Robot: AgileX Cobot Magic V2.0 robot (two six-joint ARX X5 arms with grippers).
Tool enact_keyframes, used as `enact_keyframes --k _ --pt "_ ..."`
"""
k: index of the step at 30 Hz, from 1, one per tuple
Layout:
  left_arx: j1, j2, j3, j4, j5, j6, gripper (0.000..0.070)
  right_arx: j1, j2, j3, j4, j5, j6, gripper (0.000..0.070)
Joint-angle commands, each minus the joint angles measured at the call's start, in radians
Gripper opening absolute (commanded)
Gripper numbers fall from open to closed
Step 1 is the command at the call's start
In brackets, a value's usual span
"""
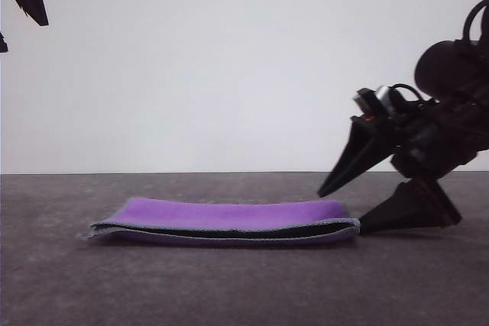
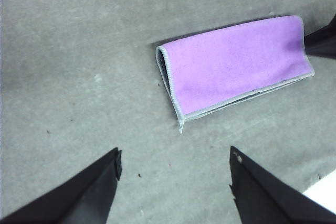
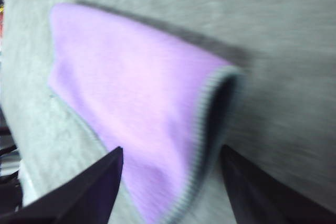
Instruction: Fold clothes
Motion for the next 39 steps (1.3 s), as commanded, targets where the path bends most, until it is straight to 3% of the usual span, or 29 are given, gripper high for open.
enact_keyframes --k 1,5,10,15,27,39 --pt "0.001 0.006 0.013 0.006 -0.002 -0.002 0.0395 0.019 0.027 0.006 0.021 0.002 0.045 0.0383" --pt "0.001 0.006 0.013 0.006 -0.002 -0.002 0.0395 0.042 0.027 0.006 0.064 0.006 0.087 0.0355" --pt "0.001 0.006 0.013 0.006 -0.002 -0.002 0.0395 0.052 0.027 0.006 0.071 0.009 0.09 0.0155" --pt "0.001 0.006 0.013 0.005 -0.002 -0.003 0.0395 0.053 0.027 0.006 0.102 0.005 0.088 0.0011" --pt "-0.001 0.006 0.013 0.005 -0.001 -0.016 0.0395 0.173 0.042 0.035 0.293 -0.018 0.23 0.0005" --pt "-0.002 0.006 0.013 0.006 -0.001 -0.016 0.0395 0.341 0.194 0.257 0.3 0.011 0.28 0.0005"
